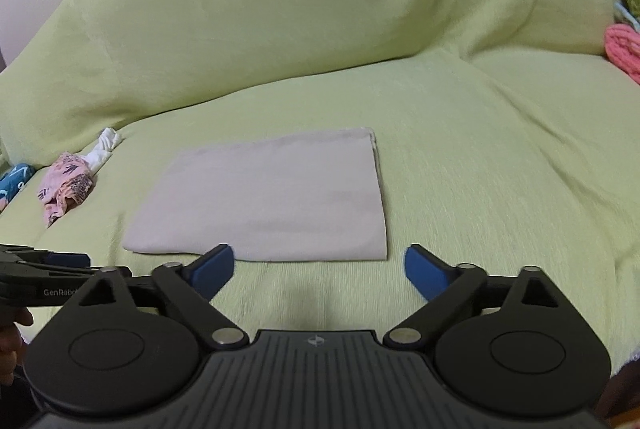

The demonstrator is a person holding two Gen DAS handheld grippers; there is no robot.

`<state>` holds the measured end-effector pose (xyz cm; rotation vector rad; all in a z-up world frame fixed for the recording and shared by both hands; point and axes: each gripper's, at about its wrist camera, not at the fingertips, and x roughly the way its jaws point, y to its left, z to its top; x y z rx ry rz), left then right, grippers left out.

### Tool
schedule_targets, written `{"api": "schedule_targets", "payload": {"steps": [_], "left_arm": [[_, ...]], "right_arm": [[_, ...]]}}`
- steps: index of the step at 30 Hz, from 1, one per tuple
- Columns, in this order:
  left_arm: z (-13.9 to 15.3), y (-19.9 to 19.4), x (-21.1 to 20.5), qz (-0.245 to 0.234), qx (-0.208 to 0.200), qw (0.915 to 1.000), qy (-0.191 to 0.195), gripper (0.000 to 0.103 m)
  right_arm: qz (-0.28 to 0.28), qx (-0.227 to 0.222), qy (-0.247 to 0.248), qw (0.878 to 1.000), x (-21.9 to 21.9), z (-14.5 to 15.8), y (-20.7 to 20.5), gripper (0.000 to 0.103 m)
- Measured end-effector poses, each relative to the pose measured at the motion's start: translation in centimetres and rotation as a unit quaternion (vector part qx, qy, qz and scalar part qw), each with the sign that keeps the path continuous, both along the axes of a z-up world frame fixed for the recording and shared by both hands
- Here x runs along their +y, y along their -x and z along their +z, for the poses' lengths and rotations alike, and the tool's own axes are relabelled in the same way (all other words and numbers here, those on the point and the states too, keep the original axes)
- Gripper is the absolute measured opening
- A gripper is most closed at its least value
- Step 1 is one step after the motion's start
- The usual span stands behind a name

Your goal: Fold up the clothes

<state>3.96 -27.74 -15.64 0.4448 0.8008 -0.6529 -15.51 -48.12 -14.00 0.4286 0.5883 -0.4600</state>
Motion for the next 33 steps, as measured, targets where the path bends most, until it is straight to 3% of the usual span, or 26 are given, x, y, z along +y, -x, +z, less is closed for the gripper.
{"api": "schedule_targets", "payload": {"steps": [10, 21, 24, 26, 29, 33], "left_arm": [[-0.5, 1.7, -1.0, -0.016, -0.001, 0.9998, -0.014, 0.079], [-0.6, 2.5, -1.2, -0.005, 0.012, 0.9999, -0.010, 0.087], [0.0, 2.5, -1.1, -0.004, -0.006, 1.0000, -0.001, 0.102], [-0.3, 2.3, -0.9, 0.004, -0.027, 0.9996, 0.008, 0.102], [-1.6, 1.2, -1.5, 0.007, 0.015, 0.9998, -0.012, 0.102], [-1.5, 1.5, -1.2, -0.006, 0.002, 1.0000, -0.004, 0.102]], "right_arm": [[-0.015, 0.006, 0.028, 0.999, 1.0, 0.2, 1.1, 0.101], [-0.022, 0.018, 0.042, 0.999, 1.2, 0.2, 0.7, 0.101], [-0.031, 0.019, 0.044, 0.998, 0.9, 0.2, 0.4, 0.102], [-0.037, 0.017, 0.038, 0.998, 0.7, 0.0, 0.2, 0.102], [-0.029, 0.024, 0.036, 0.999, 0.7, -0.6, -0.3, 0.102], [-0.026, 0.038, 0.039, 0.998, 0.6, -1.3, -0.8, 0.102]]}}
